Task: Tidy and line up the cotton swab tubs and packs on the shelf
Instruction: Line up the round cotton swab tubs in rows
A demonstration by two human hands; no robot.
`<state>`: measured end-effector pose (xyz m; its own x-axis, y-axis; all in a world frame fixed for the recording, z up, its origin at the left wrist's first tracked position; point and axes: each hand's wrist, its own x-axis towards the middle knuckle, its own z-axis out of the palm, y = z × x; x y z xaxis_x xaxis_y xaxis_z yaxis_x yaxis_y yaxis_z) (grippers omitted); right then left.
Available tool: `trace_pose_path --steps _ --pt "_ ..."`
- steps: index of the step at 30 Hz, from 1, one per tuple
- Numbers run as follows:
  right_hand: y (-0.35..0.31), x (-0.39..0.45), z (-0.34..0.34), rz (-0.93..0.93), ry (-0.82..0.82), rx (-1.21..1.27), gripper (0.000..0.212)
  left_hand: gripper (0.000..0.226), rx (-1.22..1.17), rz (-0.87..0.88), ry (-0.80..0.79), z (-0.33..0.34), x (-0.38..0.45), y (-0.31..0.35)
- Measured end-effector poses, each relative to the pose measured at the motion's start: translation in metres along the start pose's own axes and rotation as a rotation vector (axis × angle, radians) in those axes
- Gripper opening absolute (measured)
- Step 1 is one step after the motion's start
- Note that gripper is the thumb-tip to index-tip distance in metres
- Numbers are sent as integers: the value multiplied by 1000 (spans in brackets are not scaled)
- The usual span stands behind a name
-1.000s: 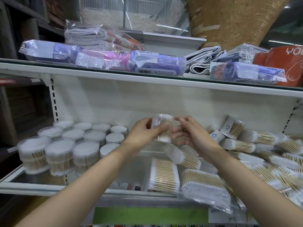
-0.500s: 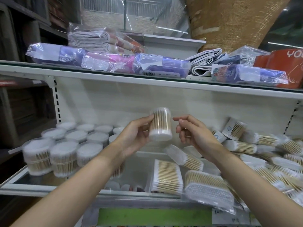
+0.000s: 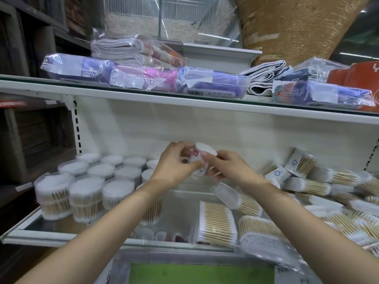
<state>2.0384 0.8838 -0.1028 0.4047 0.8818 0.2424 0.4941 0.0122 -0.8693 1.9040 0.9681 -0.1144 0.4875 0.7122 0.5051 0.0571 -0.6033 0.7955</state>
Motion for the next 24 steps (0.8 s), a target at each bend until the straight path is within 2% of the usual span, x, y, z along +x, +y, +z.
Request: trace_pose_path --steps 1,5,13,17,24 --pt "0 4 1 18 13 -13 41 28 -23 -20 -25 -4 3 -2" --pt "-3 18 7 66 14 -56 37 31 -183 -147 -95 -21 10 -6" --pt "1 47 35 100 -80 -364 44 29 -255 -159 10 -49 22 -20" --pt "5 55 47 114 -138 -467 48 29 -239 -162 -5 -57 24 -24" --pt "22 63 58 125 -137 -633 51 19 -158 -159 -112 -61 22 -25"
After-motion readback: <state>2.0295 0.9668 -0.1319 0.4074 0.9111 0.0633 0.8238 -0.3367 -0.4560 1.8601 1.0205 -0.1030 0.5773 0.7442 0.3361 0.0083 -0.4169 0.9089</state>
